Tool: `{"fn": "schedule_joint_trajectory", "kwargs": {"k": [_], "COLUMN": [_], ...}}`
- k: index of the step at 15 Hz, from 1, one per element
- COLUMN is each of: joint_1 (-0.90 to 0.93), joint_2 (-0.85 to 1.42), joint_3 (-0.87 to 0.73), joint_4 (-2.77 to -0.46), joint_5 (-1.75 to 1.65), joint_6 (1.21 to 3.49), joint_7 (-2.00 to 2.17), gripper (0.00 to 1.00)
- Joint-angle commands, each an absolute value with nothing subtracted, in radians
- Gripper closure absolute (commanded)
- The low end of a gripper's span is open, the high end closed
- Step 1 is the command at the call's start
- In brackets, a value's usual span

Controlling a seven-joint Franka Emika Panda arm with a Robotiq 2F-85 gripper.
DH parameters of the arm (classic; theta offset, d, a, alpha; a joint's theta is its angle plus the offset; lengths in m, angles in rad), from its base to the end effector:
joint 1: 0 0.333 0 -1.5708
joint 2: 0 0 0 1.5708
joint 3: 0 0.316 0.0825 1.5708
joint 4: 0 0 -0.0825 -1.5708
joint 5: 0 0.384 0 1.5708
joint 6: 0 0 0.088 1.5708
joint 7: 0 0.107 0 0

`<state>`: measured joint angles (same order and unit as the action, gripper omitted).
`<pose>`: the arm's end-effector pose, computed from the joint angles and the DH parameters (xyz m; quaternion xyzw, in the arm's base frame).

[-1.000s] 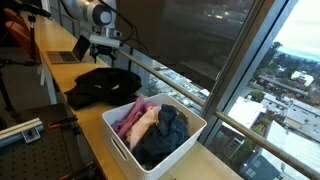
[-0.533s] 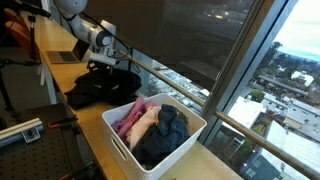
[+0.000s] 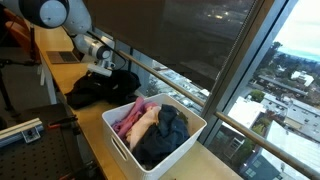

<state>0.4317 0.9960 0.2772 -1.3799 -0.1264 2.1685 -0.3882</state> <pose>0.5608 0.4284 0.1108 -0.8534 -0.5092 0.0952 0.0575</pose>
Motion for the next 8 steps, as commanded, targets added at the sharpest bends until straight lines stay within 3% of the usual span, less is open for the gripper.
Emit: {"fn": "schedule_joint_trajectory", "kwargs": {"k": [1,8], "joint_1": [0.420,0.340], "joint_2": [1.023,0.870], "joint_3": [0.262,0.267], "joint_4": [-1.324,-1.424], "joint_5": [-0.134,-0.113], "joint_6": [2.128,2.147], "joint_7": [-0.347,-0.310], "gripper": [0.41,0.94]}}
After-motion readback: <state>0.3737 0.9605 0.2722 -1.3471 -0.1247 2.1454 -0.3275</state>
